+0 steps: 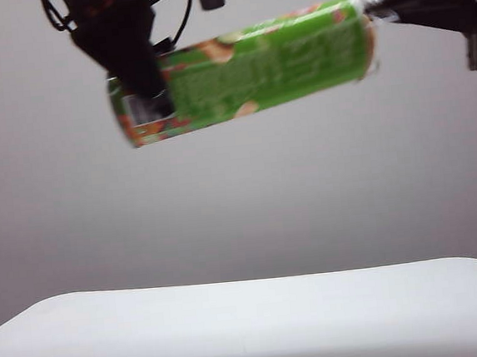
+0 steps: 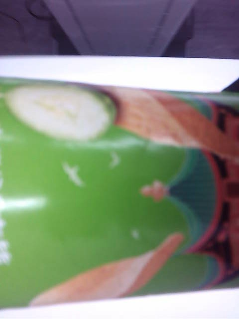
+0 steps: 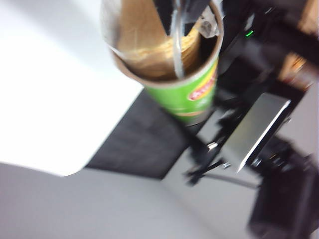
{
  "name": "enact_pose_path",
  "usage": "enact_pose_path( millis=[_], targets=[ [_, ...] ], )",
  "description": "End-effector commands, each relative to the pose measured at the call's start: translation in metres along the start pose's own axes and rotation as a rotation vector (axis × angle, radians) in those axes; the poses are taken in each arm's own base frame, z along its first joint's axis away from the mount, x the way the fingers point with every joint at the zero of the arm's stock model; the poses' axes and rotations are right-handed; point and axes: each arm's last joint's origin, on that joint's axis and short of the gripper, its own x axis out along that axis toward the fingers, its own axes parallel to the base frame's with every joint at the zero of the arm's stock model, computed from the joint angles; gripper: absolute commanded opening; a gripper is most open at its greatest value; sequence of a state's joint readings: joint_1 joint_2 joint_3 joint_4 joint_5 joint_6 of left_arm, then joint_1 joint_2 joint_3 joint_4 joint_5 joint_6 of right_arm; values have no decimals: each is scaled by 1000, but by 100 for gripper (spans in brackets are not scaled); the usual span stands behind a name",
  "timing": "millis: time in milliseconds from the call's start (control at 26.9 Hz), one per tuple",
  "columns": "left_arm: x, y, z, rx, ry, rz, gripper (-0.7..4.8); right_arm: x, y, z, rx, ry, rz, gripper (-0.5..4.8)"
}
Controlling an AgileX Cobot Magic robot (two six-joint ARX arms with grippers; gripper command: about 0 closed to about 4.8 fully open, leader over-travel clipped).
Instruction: Pick up the green tub of chips from the desk, pull out the transparent container with the chips inside partially, and then place the chips back on the desk.
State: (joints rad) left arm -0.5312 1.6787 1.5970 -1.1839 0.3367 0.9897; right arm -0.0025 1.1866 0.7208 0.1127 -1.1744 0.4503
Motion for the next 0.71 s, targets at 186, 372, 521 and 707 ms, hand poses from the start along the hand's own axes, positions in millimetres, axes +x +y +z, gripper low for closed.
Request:
enact_pose_path(
  millis=[186,372,521,707],
  targets=[
    [-4,0,-4,-26,60,36,183,-5,-2,6,-51,-64,-93,-5],
    [-5,2,-1,-18,24,57,183,-2,-11,4,-20,-64,-129,-5],
    [-7,1,1,-12,-28,39,183,1,-18,3,-12,-53,-130,-5],
    [-7,3,2,-3,-57,44,183,3,-21,4,-19,-61,-139,1]
  ],
)
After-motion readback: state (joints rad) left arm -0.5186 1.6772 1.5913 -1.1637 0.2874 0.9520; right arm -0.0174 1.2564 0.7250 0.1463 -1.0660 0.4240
